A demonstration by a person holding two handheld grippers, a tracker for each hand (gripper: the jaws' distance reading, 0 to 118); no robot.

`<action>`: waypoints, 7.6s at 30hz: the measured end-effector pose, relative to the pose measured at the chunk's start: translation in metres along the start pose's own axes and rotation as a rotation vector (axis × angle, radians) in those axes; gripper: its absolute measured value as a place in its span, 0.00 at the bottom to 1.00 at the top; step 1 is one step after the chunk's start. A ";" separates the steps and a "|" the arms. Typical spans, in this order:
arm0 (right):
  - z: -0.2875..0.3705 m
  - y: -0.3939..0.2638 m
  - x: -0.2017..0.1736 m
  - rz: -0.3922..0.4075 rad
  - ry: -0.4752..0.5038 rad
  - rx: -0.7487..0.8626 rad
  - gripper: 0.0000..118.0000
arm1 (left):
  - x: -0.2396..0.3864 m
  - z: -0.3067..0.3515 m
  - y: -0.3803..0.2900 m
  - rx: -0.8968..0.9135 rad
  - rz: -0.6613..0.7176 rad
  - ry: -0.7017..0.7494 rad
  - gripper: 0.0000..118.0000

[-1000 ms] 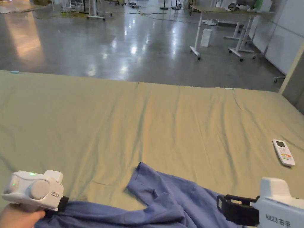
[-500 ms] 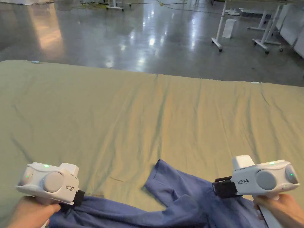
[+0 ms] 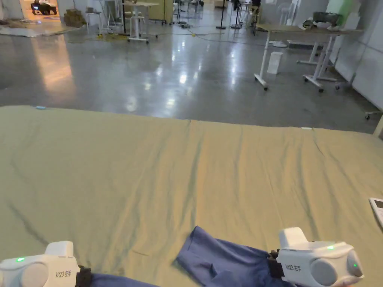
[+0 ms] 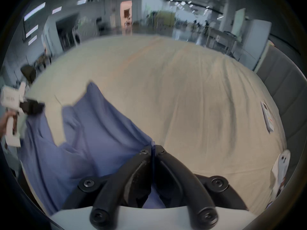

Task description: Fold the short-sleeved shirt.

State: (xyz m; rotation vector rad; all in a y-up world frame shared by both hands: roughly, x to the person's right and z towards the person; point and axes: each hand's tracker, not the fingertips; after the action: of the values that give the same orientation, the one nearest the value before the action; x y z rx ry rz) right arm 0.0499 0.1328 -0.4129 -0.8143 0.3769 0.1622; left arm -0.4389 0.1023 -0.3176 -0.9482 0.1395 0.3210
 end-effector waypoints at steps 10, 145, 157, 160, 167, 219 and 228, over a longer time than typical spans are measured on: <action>0.204 0.018 0.017 -0.080 -0.026 0.348 0.03 | -0.011 0.209 -0.003 0.376 -0.091 -0.173 0.07; 0.327 -0.289 -0.038 -0.421 -0.233 0.296 0.76 | -0.067 0.288 -0.218 0.418 -0.232 0.154 0.66; 0.385 -0.213 -0.119 -0.212 -0.169 0.591 0.76 | 0.054 0.378 -0.226 0.842 -0.363 -0.042 0.65; 0.395 -0.204 -0.131 -0.136 -0.155 0.650 0.67 | 0.068 0.391 -0.227 0.865 -0.370 -0.042 0.52; 0.395 -0.202 -0.145 -0.083 -0.099 0.656 0.12 | 0.066 0.398 -0.230 0.820 -0.380 -0.107 0.05; 0.353 -0.253 -0.154 -0.236 -0.089 0.320 0.00 | -0.088 0.138 -0.212 0.178 -0.183 0.052 0.16; 0.345 -0.252 -0.131 -0.295 -0.096 0.312 0.00 | -0.044 0.121 -0.201 0.005 -0.439 0.155 0.09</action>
State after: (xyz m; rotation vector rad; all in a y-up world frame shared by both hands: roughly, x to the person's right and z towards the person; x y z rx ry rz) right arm 0.0926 0.2155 0.0240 -0.5432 0.1818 -0.1304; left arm -0.4165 0.0830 -0.0812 -0.9711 0.0703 -0.1577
